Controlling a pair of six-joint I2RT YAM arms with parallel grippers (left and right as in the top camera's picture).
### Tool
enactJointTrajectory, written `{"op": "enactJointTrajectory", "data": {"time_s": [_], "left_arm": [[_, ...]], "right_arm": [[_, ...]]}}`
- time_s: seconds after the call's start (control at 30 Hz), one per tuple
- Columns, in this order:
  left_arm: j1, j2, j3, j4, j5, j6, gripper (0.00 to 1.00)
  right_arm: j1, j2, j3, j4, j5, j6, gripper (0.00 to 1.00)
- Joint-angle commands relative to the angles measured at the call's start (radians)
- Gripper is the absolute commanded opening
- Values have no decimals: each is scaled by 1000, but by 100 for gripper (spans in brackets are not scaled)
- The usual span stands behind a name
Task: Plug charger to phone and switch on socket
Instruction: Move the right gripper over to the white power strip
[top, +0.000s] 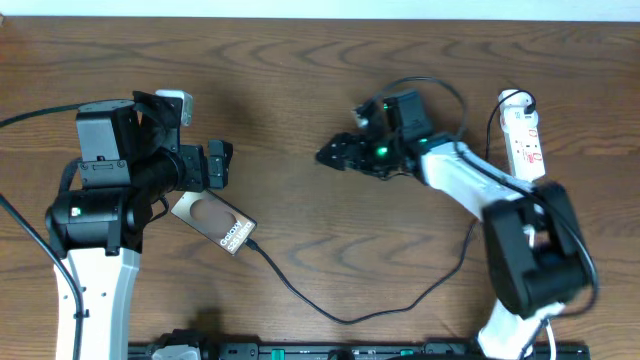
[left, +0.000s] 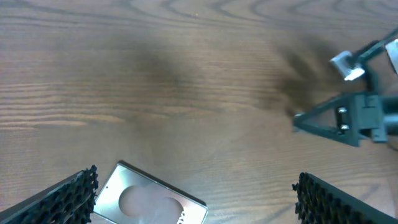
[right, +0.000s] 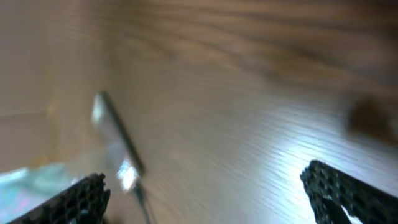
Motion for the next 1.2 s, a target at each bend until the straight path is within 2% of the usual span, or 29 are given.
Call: {"op": "enactJointTrajectory", "data": {"time_s": [0.0, 0.13, 0.3, 0.43, 0.53, 0.67, 0.97, 1.13, 1.17], "left_arm": [[-2, -1, 16, -1, -6, 9, 100], [-2, -1, 16, -1, -6, 9, 100], [-2, -1, 16, -1, -6, 9, 100], [-2, -1, 16, -1, -6, 9, 100], [-2, -1, 16, -1, -6, 9, 100], [-2, -1, 16, -1, -7, 9, 100], [-2, -1, 16, -1, -6, 9, 100], [-2, -1, 16, -1, -6, 9, 100], [-2, -1, 16, -1, -6, 9, 100]], "right_arm": [[-22, -164, 13, -145, 300, -76, 99], [-31, -340, 12, -315, 524, -75, 99], [-31, -546, 12, -432, 842, -74, 99], [-49, -608, 12, -442, 1123, -76, 99], [-114, -603, 12, -441, 1172, -124, 99], [-286, -587, 12, -425, 1004, -196, 99], [-776, -488, 39, -362, 206, -434, 99], [-897, -360, 40, -387, -2, -600, 99], [-910, -328, 40, -394, -19, -605, 96]]}}
